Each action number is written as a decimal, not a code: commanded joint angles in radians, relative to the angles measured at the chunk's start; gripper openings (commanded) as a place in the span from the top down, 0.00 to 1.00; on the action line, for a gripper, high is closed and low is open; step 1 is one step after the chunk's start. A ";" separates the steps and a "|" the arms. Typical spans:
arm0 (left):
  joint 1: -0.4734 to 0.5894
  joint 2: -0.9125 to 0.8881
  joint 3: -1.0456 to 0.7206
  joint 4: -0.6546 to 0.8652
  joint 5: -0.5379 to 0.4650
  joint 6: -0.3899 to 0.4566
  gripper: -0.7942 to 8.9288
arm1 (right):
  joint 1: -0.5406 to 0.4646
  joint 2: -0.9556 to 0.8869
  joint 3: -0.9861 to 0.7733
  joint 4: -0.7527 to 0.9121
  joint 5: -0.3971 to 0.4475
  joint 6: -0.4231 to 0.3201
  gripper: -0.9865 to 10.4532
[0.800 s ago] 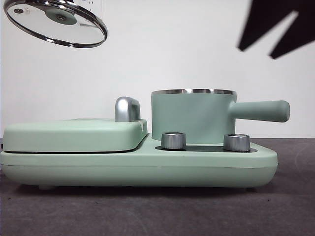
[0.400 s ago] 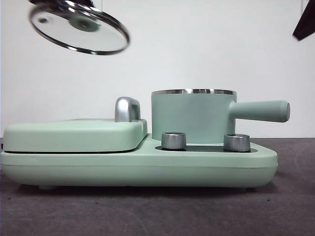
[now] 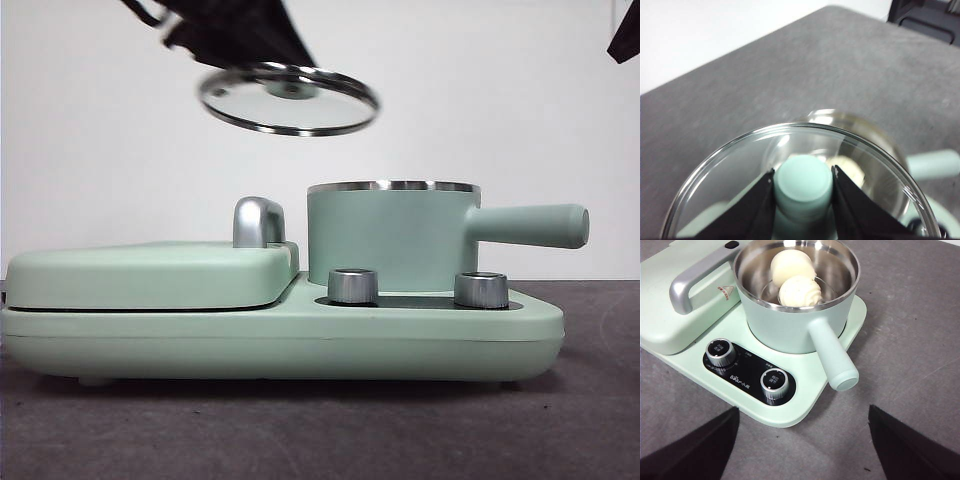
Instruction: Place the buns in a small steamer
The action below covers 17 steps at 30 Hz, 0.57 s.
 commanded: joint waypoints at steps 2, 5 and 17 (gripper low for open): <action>-0.036 0.055 0.018 0.152 0.003 -0.033 0.91 | 0.006 0.004 0.004 0.005 0.004 0.010 0.56; -0.058 0.100 0.018 0.235 -0.002 -0.032 0.91 | 0.006 0.004 0.004 0.005 0.004 0.010 0.56; -0.105 0.214 0.019 0.383 -0.034 -0.036 0.91 | 0.006 0.004 0.004 0.005 0.005 0.010 0.56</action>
